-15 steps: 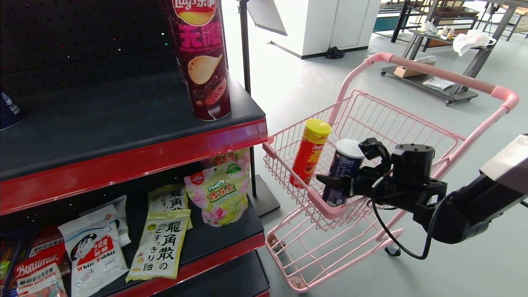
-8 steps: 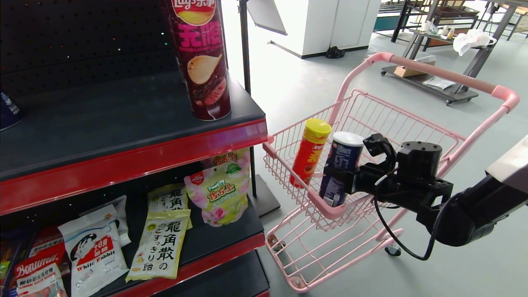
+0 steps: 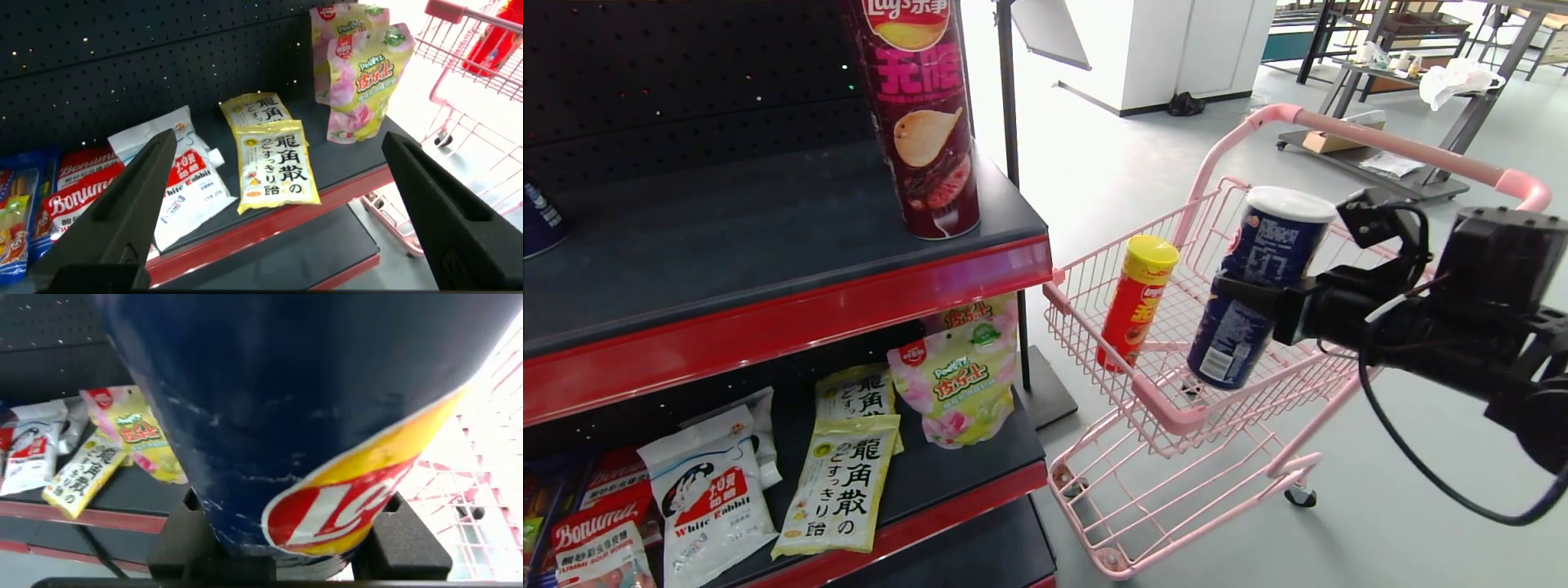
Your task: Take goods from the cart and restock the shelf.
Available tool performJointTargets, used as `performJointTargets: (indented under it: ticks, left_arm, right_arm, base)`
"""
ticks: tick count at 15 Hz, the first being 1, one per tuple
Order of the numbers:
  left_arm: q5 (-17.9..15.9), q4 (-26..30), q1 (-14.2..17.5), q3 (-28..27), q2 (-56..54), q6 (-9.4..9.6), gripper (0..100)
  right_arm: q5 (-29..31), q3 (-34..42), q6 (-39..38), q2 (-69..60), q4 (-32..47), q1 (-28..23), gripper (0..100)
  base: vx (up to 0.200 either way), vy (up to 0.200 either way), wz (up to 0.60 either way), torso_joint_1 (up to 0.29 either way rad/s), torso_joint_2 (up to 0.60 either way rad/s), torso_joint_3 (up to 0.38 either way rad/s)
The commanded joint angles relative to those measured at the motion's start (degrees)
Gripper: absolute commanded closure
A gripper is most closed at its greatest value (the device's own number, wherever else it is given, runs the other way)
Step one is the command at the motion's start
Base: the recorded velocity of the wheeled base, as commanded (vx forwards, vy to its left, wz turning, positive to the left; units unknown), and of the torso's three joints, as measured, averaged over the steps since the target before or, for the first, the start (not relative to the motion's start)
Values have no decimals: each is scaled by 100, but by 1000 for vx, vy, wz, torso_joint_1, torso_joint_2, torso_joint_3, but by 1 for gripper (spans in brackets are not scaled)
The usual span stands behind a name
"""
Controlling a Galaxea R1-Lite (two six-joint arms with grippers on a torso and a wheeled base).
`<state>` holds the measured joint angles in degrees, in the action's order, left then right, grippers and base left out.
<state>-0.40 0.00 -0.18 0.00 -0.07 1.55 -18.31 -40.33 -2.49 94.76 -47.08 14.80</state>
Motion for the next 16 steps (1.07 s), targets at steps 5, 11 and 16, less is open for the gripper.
performJointTargets:
  ticks: [5, 11, 16]
  left_arm:
    - [5, 0, 9, 0, 7, -5, 0]
    - [5, 9, 1, 0, 7, -23, 0]
    - [-13, 0, 1, 0, 7, -128, 0]
  right_arm:
    - [1497, -1074, 108, -3183, 4462, -12, 100]
    - [1857, 429, 486, -4870, 5429, -320, 100]
    - [1813, 561, 864, -4914, 5429, -715, 100]
  base:
    - [0, 0, 0, 0, 0, 0]
    - [0, 0, 0, 0, 0, 0]
    - [0, 0, 0, 0, 0, 0]
